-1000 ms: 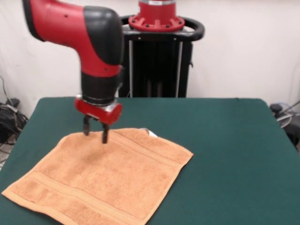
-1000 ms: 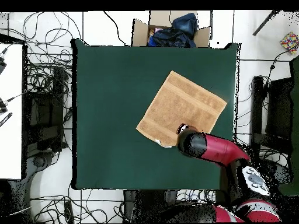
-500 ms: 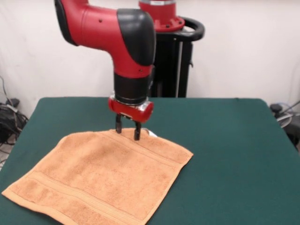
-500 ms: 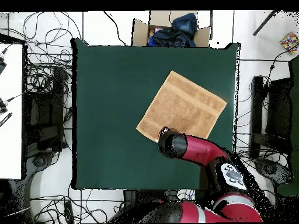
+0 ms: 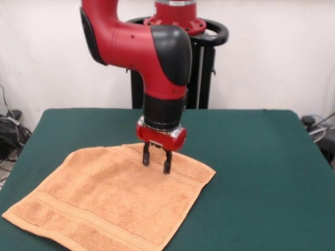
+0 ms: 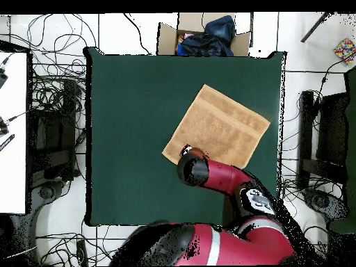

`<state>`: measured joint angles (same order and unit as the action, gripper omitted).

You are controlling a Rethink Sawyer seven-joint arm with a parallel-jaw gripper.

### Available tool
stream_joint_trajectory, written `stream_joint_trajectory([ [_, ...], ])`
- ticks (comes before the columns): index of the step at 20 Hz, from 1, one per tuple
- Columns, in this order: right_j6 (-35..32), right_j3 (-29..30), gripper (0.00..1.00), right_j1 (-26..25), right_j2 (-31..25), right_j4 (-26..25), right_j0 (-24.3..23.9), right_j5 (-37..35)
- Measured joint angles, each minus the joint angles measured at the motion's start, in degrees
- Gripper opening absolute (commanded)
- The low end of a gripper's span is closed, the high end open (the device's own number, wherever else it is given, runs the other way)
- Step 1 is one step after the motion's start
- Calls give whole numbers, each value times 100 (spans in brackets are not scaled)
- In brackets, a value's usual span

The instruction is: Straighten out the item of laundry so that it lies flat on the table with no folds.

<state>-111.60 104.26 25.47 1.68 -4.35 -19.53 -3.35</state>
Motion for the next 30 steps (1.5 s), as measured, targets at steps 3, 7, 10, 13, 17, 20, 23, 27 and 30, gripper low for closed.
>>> stream_joint_trajectory([
  [3, 0, -151, 100, -276, 82, 146, 177, 543],
  [7, -1, -289, 100, -363, 258, 160, 364, 577],
  [10, -1, -446, 100, -420, 410, 157, 537, 445],
  [13, 0, -614, 100, -476, 554, 84, 690, 319],
  [17, 0, -835, 100, -514, 637, -251, 797, 138],
  [20, 0, -939, 100, -520, 607, -759, 753, 296],
  [23, 0, -992, 100, -538, 532, -1165, 622, 684],
  [27, -1, -1225, 100, -675, 250, -1777, 136, 1587],
  [30, 0, -1516, 100, -855, -122, -2262, -393, 2248],
])
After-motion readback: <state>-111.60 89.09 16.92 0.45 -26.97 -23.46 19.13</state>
